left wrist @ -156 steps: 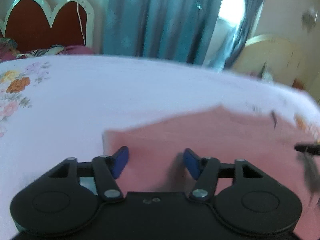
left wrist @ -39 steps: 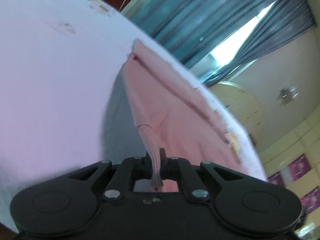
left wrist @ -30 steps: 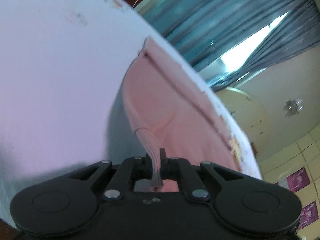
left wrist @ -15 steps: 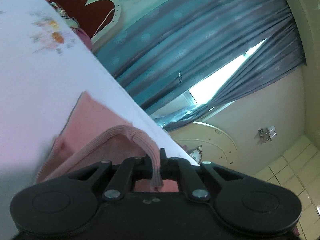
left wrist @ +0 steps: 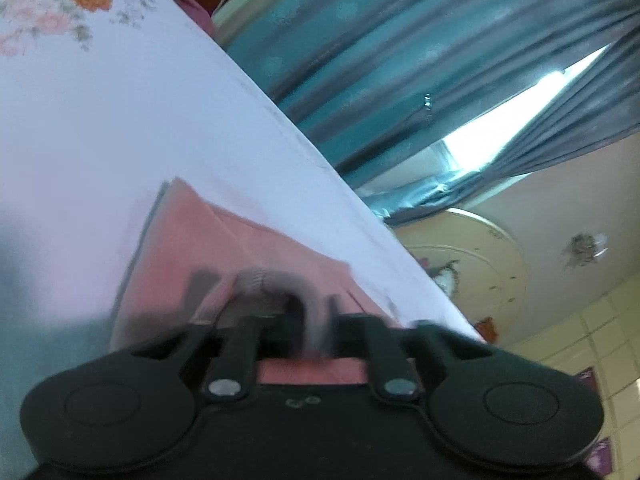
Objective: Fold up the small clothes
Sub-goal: 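Lift the hem with both grippers and fold it up toward the collar, then lay the folded hem near the collar and open both grippers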
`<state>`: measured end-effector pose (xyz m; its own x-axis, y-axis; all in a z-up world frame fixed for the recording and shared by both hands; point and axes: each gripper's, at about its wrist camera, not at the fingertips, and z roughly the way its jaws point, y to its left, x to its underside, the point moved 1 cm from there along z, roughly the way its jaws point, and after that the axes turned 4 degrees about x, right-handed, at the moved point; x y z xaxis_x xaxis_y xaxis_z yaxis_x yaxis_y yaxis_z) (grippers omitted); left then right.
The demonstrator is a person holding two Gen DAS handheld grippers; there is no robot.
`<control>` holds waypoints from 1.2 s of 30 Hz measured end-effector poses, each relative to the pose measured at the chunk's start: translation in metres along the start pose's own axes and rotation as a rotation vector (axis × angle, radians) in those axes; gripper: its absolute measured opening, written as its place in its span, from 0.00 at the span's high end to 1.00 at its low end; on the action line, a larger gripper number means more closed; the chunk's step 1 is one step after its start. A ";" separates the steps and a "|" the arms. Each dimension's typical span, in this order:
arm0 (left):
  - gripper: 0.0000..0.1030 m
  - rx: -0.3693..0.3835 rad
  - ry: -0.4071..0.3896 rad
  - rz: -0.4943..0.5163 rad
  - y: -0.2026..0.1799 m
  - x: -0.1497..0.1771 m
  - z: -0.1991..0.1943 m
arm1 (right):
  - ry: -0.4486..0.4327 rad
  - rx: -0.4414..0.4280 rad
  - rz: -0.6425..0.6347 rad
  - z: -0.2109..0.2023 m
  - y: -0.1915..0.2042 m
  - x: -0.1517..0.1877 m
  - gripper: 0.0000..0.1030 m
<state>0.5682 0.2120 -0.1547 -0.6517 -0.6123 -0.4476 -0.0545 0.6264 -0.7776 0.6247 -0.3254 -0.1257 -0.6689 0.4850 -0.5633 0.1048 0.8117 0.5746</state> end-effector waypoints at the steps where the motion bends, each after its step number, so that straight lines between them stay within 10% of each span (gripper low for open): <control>1: 0.34 -0.008 -0.023 0.014 -0.001 -0.003 -0.001 | -0.021 0.033 -0.010 0.000 0.001 -0.001 0.58; 3: 0.26 -0.021 -0.077 0.086 -0.008 -0.006 -0.008 | -0.083 0.016 -0.063 -0.009 0.001 -0.001 0.37; 5: 0.31 -0.054 -0.044 0.180 -0.014 -0.011 -0.007 | -0.060 0.027 -0.113 -0.007 -0.001 0.000 0.37; 11: 0.54 -0.196 0.183 0.386 -0.020 -0.011 0.026 | 0.058 0.125 -0.291 0.018 0.002 0.010 0.58; 14: 0.62 -0.240 0.197 0.485 -0.029 -0.002 0.031 | 0.105 0.144 -0.378 0.035 0.008 0.019 0.58; 19: 0.93 -0.255 0.171 0.570 -0.042 0.004 0.033 | 0.109 0.135 -0.487 0.038 0.018 0.024 0.91; 24: 0.93 -0.188 0.009 0.533 -0.047 -0.008 0.021 | -0.039 0.114 -0.398 0.008 0.014 0.015 0.92; 32: 0.86 -0.270 0.083 0.481 -0.034 -0.005 0.051 | 0.056 0.189 -0.307 0.039 -0.002 0.017 0.92; 34: 0.70 -0.309 0.077 0.524 -0.043 -0.004 0.038 | 0.008 0.261 -0.388 0.024 0.006 0.021 0.55; 36: 0.56 -0.265 0.053 0.575 -0.058 0.005 0.021 | -0.060 0.258 -0.495 0.004 0.020 0.031 0.46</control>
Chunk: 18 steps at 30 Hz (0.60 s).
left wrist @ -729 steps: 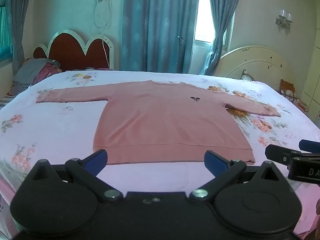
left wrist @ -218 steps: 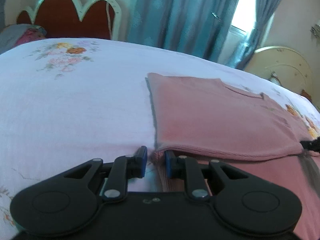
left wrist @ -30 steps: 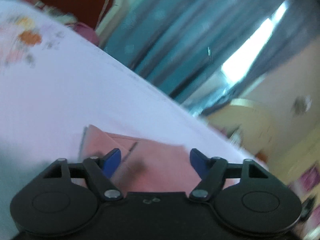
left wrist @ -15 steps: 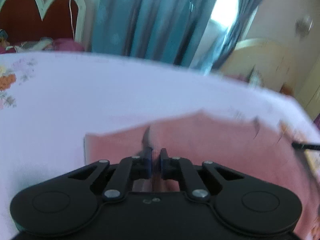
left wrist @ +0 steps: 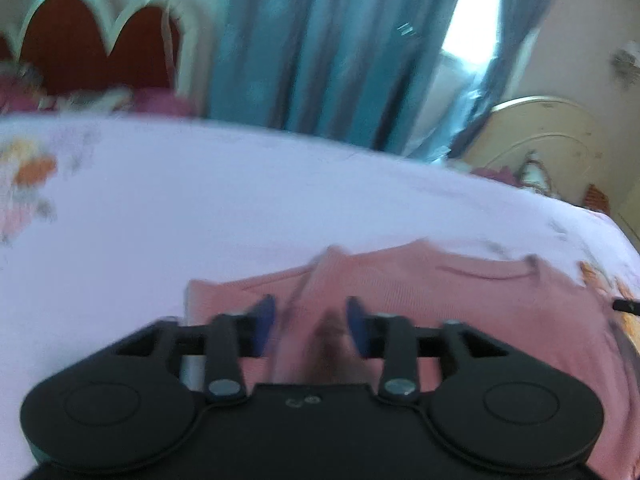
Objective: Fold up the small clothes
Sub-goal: 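Lay the folded hem near the collar and open both grippers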
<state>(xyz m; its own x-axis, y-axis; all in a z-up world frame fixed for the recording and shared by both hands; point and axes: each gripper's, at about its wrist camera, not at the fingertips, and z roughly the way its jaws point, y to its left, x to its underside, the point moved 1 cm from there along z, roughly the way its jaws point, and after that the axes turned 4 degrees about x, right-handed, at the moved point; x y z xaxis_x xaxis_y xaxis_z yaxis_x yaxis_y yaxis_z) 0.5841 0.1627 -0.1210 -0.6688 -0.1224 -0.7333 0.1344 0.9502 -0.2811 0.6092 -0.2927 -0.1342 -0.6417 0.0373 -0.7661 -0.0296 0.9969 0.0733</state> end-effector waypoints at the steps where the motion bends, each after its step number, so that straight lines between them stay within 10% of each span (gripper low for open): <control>1: 0.56 0.063 -0.007 0.003 -0.011 0.001 -0.007 | 0.009 -0.044 -0.020 -0.005 0.009 0.002 0.47; 4: 0.56 0.177 0.046 0.106 -0.058 0.008 0.005 | 0.057 -0.215 -0.163 -0.006 0.063 0.012 0.68; 10: 0.53 0.193 0.074 0.187 -0.088 0.021 0.035 | 0.054 -0.331 -0.283 0.007 0.142 0.018 0.68; 18: 0.53 0.011 0.004 0.099 0.004 0.023 0.015 | 0.073 -0.050 -0.010 0.042 0.014 -0.004 0.80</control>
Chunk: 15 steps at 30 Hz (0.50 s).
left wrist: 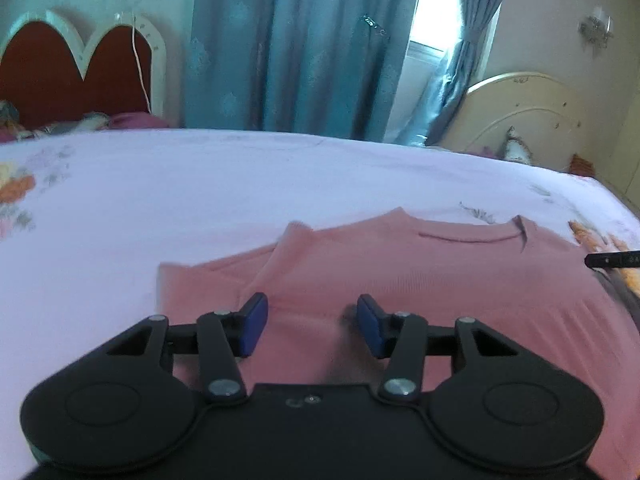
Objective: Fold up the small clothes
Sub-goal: 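Lay the folded hem near the collar and open both grippers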
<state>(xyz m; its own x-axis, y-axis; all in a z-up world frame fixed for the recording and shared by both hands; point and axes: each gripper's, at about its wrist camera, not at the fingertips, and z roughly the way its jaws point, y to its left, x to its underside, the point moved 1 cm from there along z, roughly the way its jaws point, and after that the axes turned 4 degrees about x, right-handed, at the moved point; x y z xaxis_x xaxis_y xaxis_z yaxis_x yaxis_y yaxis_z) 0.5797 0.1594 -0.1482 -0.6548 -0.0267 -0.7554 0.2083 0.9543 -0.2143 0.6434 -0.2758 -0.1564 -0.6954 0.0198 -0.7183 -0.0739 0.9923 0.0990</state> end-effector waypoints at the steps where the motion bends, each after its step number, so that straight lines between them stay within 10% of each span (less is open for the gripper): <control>1: 0.53 -0.003 -0.002 0.008 0.000 0.001 -0.001 | 0.009 -0.001 -0.012 -0.001 -0.005 -0.001 0.86; 6: 0.52 -0.043 -0.016 0.030 -0.020 -0.004 -0.011 | -0.008 0.036 -0.065 -0.021 0.018 -0.006 0.84; 9: 0.49 0.074 -0.071 0.045 -0.054 -0.004 -0.026 | -0.092 -0.076 -0.150 -0.044 0.064 0.005 0.39; 15: 0.49 0.182 0.021 0.127 -0.119 0.014 -0.003 | -0.031 -0.257 -0.305 -0.049 0.140 0.040 0.49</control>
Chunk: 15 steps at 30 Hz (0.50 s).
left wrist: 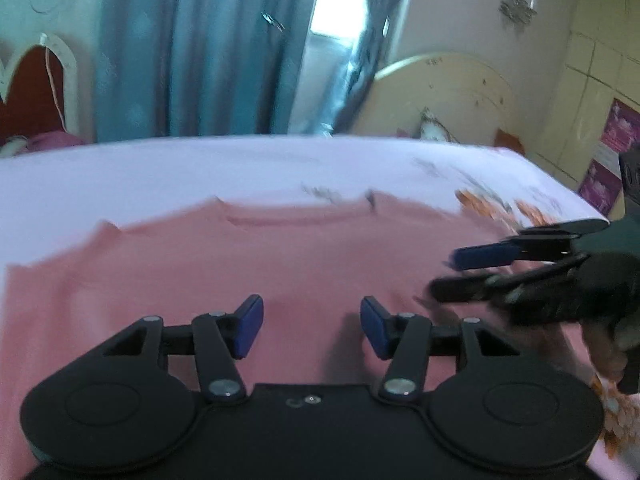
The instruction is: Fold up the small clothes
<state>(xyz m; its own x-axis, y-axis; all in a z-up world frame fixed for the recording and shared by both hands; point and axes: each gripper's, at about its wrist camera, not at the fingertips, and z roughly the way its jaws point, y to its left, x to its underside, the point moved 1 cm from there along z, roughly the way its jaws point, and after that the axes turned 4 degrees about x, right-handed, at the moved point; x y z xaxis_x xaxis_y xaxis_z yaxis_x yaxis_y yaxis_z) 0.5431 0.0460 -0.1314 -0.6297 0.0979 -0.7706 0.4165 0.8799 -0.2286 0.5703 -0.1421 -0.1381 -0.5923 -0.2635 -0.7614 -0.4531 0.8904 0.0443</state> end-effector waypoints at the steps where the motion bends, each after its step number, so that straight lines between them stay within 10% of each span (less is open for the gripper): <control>1: 0.48 -0.007 0.005 0.011 -0.001 0.004 -0.001 | 0.010 -0.010 -0.036 0.000 0.006 0.005 0.49; 10: 0.40 -0.165 -0.033 -0.019 0.071 0.062 -0.077 | 0.068 0.277 0.214 -0.058 -0.118 0.069 0.49; 15: 0.42 -0.195 -0.074 -0.056 0.045 0.059 -0.089 | -0.011 0.292 0.189 -0.087 -0.095 0.056 0.49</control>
<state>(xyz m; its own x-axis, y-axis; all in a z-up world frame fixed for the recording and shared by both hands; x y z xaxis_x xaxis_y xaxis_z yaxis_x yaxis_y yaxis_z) 0.4667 0.1330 -0.1345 -0.5951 0.0185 -0.8035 0.2434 0.9569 -0.1583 0.5218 -0.2734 -0.1287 -0.6399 -0.0816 -0.7641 -0.1253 0.9921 -0.0010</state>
